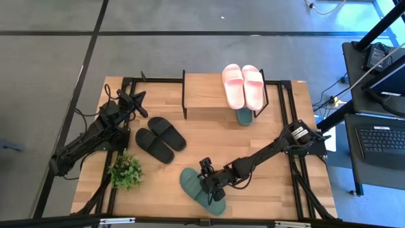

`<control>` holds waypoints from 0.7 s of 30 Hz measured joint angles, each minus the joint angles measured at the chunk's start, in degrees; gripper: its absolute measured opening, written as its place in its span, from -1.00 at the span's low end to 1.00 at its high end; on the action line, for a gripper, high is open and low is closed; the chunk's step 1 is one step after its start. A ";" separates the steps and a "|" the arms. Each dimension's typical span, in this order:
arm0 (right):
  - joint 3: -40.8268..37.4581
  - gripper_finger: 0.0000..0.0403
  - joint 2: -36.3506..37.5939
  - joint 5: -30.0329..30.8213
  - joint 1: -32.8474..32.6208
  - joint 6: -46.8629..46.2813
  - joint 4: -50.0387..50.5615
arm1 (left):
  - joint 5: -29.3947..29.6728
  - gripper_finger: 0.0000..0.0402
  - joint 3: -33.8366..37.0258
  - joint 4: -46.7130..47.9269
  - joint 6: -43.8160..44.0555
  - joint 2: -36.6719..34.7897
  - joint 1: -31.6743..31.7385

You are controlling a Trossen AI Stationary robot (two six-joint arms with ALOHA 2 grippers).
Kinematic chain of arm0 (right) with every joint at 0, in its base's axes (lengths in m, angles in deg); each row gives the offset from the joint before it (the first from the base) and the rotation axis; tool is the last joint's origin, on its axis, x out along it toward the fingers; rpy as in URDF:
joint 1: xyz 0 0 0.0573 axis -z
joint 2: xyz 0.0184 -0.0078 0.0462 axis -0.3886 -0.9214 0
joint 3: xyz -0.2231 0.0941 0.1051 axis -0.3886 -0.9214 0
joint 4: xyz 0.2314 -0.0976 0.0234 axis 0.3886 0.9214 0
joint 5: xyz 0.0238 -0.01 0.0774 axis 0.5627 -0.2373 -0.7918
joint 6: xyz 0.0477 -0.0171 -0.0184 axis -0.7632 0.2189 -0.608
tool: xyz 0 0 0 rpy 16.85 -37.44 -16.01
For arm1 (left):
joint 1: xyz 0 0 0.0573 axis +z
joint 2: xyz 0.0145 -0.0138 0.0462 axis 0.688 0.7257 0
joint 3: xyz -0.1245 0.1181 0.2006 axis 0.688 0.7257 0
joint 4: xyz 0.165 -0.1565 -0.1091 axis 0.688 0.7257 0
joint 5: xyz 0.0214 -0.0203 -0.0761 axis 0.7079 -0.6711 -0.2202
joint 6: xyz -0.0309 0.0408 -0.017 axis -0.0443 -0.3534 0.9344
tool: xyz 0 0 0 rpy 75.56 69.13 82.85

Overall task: Pick and place slides into the shelf
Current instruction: Put the green slide under the shelf

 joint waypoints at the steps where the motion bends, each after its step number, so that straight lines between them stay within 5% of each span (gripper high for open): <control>1: 0.00 0.03 -0.15 0.04 0.00 0.17 -0.08 | 0.00 -1.00 0.02 0.00 0.00 0.00 -0.01; 6: 0.00 -0.20 -0.51 0.35 0.00 0.16 -0.22 | 0.00 -1.00 0.01 0.01 0.00 -0.01 0.01; 13: 0.00 -0.88 -0.42 0.79 0.09 -0.37 0.07 | 0.00 -1.00 0.02 0.00 0.00 0.00 0.00; 21: -0.12 -0.93 3.92 13.27 1.03 -23.67 12.27 | 0.00 -1.00 0.00 0.00 0.00 0.00 0.01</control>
